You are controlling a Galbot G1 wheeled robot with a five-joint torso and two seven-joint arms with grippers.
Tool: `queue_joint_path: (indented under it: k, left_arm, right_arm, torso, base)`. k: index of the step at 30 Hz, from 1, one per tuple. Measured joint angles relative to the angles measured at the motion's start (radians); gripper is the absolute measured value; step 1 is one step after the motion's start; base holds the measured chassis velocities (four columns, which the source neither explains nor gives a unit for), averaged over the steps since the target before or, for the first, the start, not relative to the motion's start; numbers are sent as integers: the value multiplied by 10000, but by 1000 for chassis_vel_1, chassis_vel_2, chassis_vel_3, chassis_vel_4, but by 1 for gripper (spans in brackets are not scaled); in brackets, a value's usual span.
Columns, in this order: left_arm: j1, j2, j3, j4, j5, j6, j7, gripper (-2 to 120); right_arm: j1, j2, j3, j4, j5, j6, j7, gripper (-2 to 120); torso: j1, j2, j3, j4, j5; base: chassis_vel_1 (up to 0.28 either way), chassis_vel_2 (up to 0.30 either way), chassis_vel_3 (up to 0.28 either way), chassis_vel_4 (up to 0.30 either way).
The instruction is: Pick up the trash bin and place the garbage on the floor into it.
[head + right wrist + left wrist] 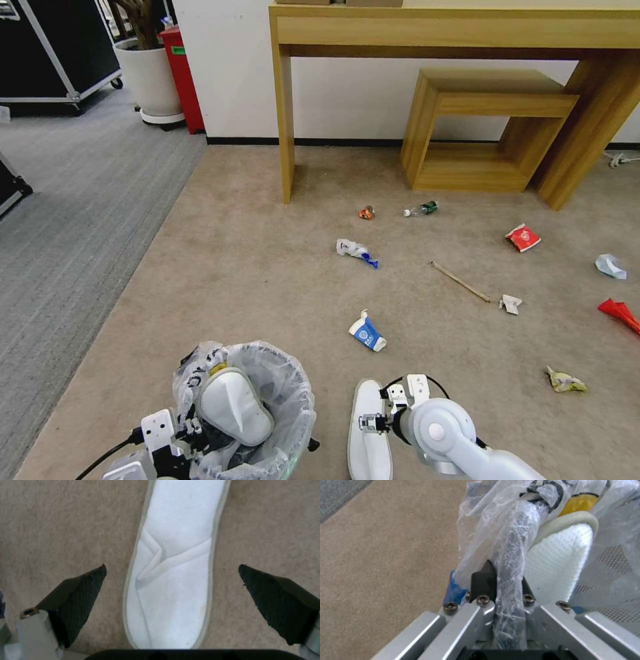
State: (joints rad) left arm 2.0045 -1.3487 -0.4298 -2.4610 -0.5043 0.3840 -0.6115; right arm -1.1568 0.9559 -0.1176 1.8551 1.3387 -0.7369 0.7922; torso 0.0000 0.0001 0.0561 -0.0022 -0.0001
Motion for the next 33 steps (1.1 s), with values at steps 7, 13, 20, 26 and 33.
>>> queue_joint_path:
  k: [7,13,20,26,33]
  left_arm:
    - [-26,106,-99,-5,-151,-3,-16,0]
    - [-29,153,-68,36,-191,-10,-29,0]
    - [-82,193,-53,59,-235,-14,-51,0]
    - [-83,267,-52,28,-284,-22,-57,0]
    - [-121,255,146,127,-228,-26,-61,0]
  right_arm:
    - [60,238,-138,-383,-234,5,-300,100]
    - [116,603,-246,-628,-352,9,-318,100]
    - [-39,663,-212,-696,-546,12,-306,100]
    - [-205,578,-44,-680,-698,14,-304,100]
    - [-430,571,96,-839,-963,14,-441,100]
  torso:
    - [0,0,0,0,1]
    - [0,0,0,1,1]
    - [0,0,0,1,1]
    - [0,0,0,0,0]
    - [0,0,0,0,1]
  base:
    - [0,0,0,0]
    - [0,0,0,0]
    - [0,0,0,0]
    - [0,0,0,0]
    - [0,0,0,0]
